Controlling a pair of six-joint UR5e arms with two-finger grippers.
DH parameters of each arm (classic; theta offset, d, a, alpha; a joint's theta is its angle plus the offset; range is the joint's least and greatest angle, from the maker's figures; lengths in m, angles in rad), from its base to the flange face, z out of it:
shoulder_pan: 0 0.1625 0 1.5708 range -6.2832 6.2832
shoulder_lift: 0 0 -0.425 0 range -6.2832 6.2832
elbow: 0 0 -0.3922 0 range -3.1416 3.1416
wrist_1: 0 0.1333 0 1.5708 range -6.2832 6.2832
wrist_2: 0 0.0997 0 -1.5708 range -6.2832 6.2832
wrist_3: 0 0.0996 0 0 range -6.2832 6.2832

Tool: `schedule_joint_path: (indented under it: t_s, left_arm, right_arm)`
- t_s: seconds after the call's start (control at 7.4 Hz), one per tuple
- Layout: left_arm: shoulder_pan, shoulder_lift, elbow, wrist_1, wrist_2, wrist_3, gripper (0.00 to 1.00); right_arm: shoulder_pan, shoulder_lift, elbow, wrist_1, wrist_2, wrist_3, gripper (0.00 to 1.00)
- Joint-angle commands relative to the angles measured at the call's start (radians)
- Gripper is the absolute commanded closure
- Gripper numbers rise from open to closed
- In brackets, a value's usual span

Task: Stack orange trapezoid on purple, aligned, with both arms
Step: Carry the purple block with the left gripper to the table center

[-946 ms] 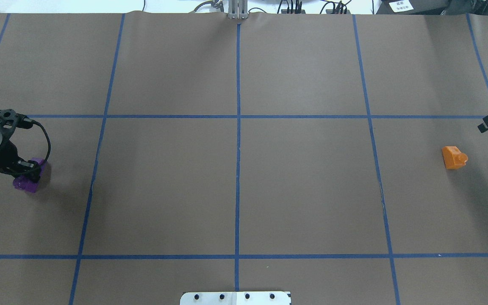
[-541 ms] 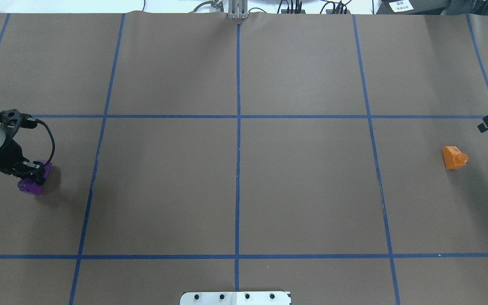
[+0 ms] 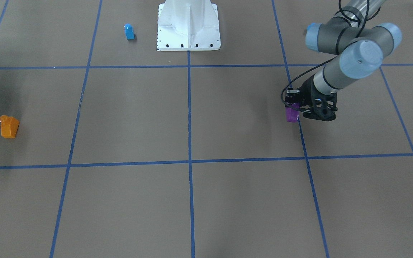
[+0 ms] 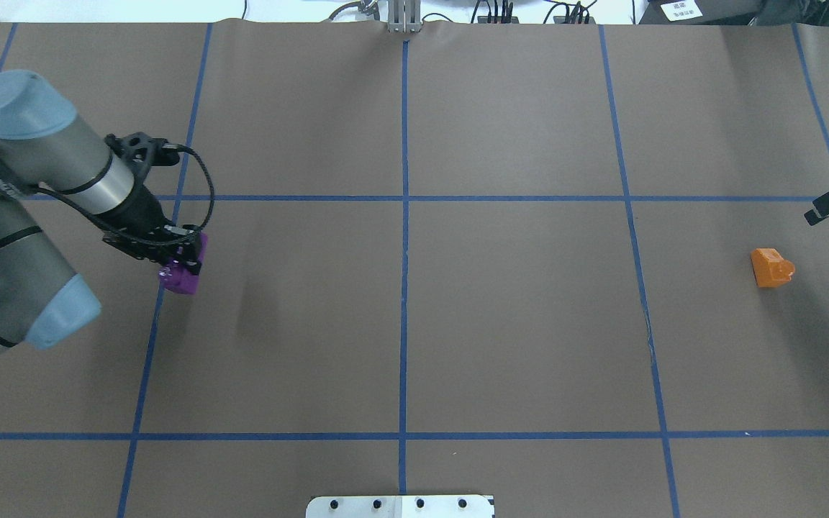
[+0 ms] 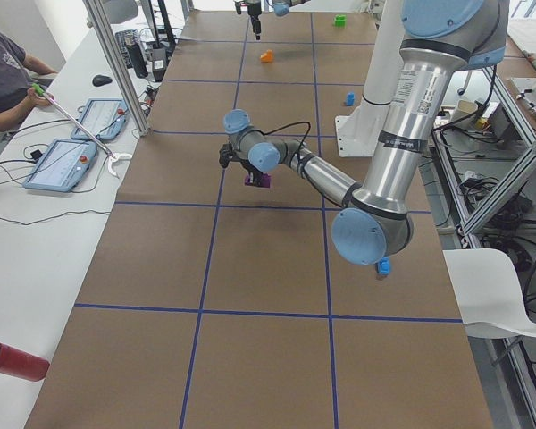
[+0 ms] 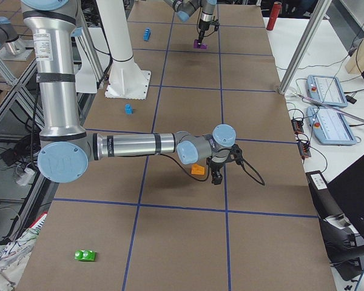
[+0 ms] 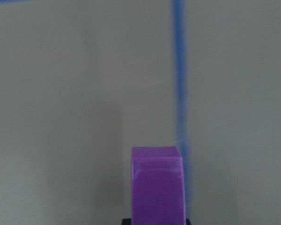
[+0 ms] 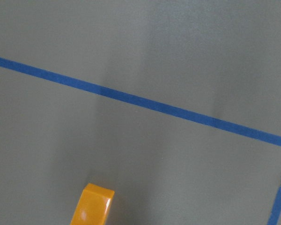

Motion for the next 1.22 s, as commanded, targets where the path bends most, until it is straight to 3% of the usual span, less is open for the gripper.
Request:
schedule_joint_path:
  t_s: [0.0,0.27,0.41,0.95,1.08]
  left_arm:
    - [0.125,-0.216,0.048,0.113,0.115,-0.095,1.0]
    - [0.165,-0.488,0.291,0.135,0.147,-0.22,1.0]
    - [0.186,-0.543,0.371,0.128,0.152,-0.222,1.0]
    - [0.239,-0.595,0.481,0.088,0.162,-0.285,1.0]
    - [0.257,-0.599,0.486,0.085,0.202,-0.294,1.0]
  right_arm:
    - [-0.001,0.004,0.004,0.0,0.001,0.001,0.0]
    - [-0.011,0.004,0.004,0.0,0.001,0.001,0.0]
    - [-0.011,0.004,0.005,0.0,0.001,0.001,0.0]
    - [-0.011,0.004,0.008,0.0,0.001,0.001,0.0]
    - [-0.011,0.004,0.011,0.0,0.001,0.003,0.0]
